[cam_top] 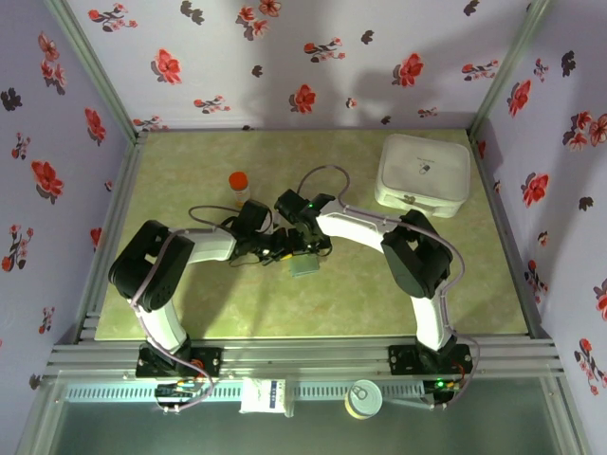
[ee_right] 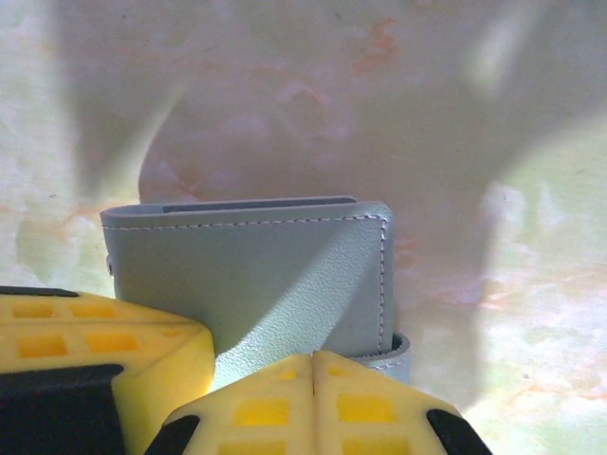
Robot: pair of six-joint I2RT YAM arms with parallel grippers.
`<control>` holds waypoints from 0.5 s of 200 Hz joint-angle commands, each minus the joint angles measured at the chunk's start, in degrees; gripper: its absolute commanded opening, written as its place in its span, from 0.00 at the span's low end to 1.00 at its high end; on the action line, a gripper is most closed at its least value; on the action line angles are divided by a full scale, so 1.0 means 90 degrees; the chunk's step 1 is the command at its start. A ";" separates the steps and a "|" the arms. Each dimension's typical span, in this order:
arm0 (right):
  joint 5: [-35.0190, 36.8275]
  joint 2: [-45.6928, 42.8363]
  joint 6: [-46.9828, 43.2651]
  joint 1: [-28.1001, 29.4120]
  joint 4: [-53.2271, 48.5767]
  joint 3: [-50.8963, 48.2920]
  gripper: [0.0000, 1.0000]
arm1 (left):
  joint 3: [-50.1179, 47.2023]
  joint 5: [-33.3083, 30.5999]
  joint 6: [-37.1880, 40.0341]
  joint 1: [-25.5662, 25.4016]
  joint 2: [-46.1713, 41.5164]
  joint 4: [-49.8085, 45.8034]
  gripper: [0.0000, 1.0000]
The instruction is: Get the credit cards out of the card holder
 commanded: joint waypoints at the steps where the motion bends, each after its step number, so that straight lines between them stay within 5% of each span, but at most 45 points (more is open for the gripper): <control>1: 0.0984 -0.0154 -0.0143 -0.0119 -0.1185 0.0039 0.00 | -0.0391 -0.1010 0.0375 0.0309 0.0460 -0.1299 0.00; 85: 0.0402 -0.0445 -0.0110 -0.0202 -0.0745 -0.0085 0.00 | -0.0049 -0.0710 0.0527 0.0239 0.0370 -0.1372 0.00; 100: 0.0200 -0.0441 -0.0073 -0.0256 -0.0626 -0.0149 0.07 | 0.0119 -0.0645 0.0563 0.0157 0.0335 -0.1457 0.00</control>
